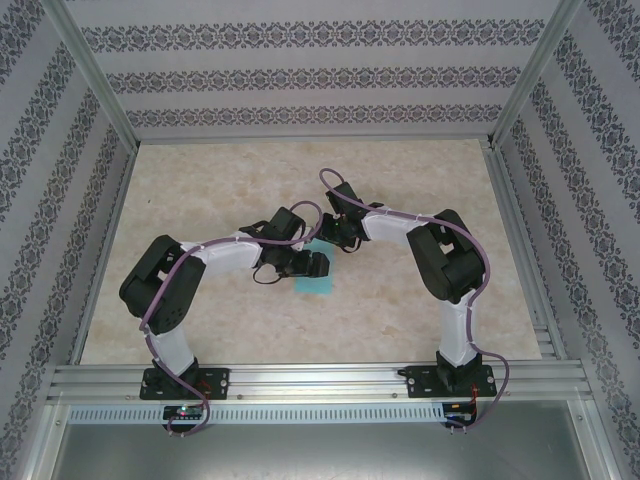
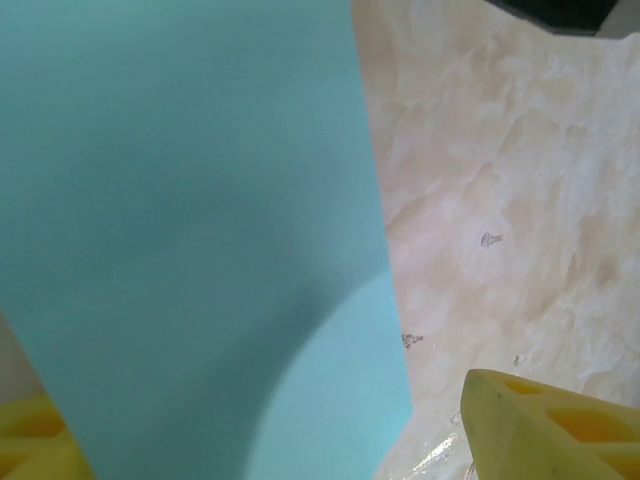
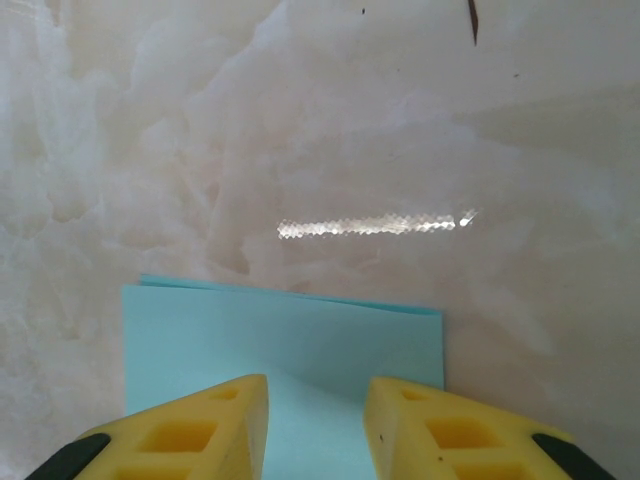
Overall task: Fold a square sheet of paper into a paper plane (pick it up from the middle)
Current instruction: Fold the triangle a second time at the center of the table.
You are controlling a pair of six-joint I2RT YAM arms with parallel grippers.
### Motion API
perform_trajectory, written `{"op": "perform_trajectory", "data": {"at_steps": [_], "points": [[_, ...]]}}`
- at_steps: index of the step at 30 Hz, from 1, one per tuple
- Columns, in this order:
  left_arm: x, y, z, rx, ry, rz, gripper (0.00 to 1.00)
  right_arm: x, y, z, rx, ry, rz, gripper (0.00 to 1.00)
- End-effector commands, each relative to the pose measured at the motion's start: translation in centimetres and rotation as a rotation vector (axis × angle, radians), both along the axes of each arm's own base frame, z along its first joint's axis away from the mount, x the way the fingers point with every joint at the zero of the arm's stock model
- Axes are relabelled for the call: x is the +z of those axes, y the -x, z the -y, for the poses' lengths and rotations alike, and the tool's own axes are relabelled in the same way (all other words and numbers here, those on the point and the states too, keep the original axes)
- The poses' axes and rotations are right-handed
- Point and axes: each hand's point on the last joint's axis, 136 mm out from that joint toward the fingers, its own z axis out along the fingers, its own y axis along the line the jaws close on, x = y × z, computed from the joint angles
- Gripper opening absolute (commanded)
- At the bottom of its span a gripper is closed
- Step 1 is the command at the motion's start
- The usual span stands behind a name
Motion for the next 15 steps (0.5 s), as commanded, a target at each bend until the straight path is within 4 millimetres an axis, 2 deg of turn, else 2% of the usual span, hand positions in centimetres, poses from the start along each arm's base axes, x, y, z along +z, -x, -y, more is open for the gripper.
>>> {"op": "perform_trajectory", "data": {"at_steps": [1, 10, 15], "points": [[0.9, -1.0, 0.4, -0.015, 0.027, 0.063, 0.75, -6.2, 4.1, 2.5, 0.0, 0.107, -0.19, 0.34], [1.4, 2.5, -0.6, -0.034, 0.08, 0.005, 0.66, -6.0, 4.1, 2.4, 0.004, 0.109, -0.184, 0.34], [2.5, 3.2, -0.7, -0.057, 0.111, 0.022, 0.58, -6.1, 4.1, 2.5, 0.006, 0.114, -0.186, 0.34]]}}
